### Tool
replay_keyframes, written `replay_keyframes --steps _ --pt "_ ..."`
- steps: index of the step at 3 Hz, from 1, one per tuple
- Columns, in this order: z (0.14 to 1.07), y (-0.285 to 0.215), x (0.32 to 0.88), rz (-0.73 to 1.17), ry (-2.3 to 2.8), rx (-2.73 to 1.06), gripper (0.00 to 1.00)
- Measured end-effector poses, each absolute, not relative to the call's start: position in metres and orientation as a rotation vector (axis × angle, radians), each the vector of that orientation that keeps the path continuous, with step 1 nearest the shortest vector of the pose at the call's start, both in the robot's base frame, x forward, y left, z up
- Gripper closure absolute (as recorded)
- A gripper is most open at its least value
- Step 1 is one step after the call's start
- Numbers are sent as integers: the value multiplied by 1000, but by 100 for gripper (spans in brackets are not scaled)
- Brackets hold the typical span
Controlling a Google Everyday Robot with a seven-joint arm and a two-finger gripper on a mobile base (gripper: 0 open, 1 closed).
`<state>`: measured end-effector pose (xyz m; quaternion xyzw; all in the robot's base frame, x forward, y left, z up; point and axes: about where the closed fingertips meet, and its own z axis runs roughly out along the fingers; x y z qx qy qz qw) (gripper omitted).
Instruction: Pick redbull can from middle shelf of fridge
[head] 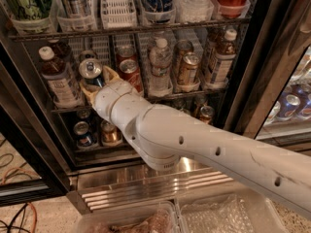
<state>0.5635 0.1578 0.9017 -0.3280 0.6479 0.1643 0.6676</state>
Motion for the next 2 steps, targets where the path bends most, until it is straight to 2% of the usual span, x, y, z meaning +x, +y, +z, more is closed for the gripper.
replay_keyframes --steps 2 --pt "893 131 519 343 1517 -762 100"
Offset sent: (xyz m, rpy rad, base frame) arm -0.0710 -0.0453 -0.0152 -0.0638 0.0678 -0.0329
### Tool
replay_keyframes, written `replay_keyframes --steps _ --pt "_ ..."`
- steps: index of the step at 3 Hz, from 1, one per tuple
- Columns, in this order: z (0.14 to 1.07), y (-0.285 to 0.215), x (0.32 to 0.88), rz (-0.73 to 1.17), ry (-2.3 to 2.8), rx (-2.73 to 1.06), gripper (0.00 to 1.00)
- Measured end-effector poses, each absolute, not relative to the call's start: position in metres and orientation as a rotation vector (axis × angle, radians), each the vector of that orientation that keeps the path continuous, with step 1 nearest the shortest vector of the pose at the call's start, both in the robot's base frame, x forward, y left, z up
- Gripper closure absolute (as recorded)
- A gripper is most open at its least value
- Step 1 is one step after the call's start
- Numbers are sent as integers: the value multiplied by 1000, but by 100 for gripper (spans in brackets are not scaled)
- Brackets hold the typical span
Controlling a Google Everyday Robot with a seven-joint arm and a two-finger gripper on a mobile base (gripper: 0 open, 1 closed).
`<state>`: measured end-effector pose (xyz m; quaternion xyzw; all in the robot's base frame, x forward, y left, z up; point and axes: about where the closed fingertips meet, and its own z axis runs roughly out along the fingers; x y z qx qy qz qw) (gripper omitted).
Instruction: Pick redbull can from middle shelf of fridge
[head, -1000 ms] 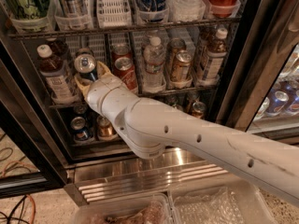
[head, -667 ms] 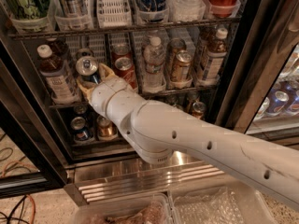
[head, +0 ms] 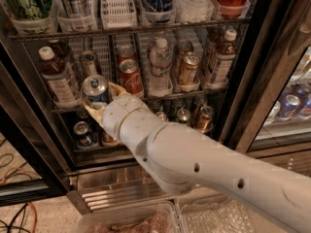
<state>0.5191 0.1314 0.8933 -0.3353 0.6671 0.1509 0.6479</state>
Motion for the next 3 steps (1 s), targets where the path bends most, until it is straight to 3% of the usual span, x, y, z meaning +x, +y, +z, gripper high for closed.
replay_keyframes --steps 3 --pt "868 152 463 477 1561 -721 100"
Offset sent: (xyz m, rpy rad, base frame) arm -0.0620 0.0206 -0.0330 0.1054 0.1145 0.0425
